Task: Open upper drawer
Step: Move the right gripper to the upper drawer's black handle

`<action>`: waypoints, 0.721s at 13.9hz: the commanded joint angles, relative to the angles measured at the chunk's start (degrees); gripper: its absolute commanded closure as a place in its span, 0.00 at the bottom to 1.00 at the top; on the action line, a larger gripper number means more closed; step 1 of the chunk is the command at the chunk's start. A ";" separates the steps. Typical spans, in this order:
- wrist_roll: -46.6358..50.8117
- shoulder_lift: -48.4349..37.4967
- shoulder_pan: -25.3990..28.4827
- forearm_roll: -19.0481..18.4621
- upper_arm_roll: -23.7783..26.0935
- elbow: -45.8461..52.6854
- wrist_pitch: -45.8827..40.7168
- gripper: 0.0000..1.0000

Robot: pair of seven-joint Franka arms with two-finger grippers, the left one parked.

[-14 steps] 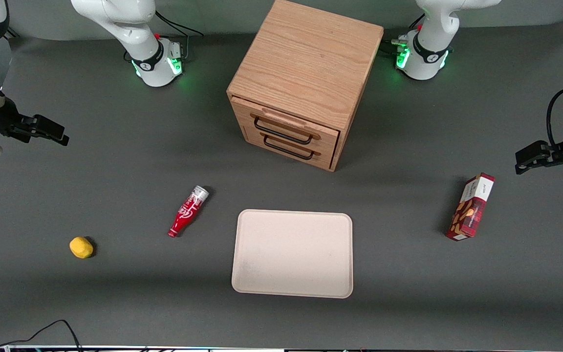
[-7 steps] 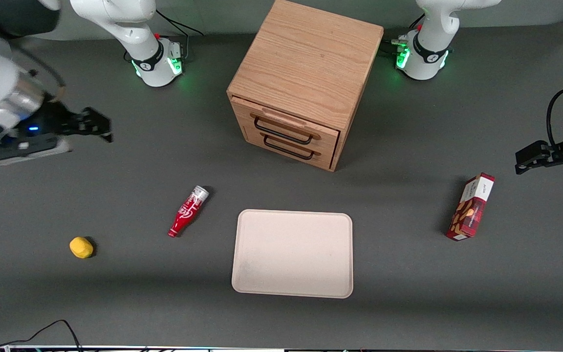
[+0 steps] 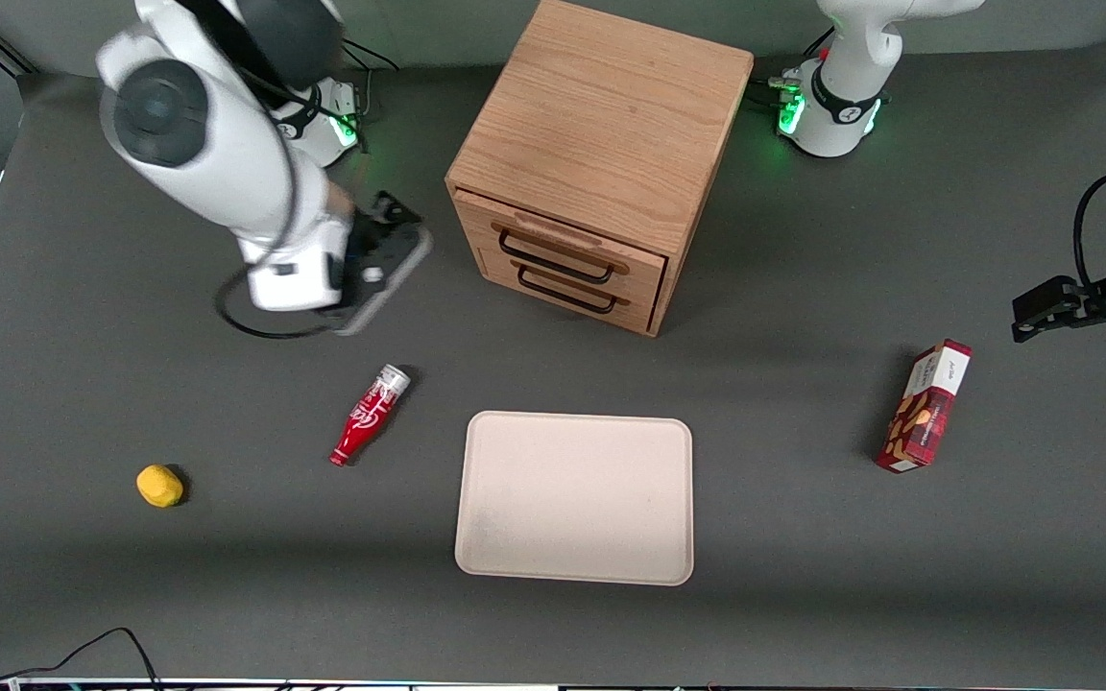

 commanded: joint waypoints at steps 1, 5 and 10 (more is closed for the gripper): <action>-2.84 5.41 5.06 -2.91 0.57 4.70 0.59 0.00; -3.54 9.45 10.70 -7.65 0.83 4.88 4.37 0.00; -4.86 12.97 13.25 -9.43 0.92 4.88 9.90 0.00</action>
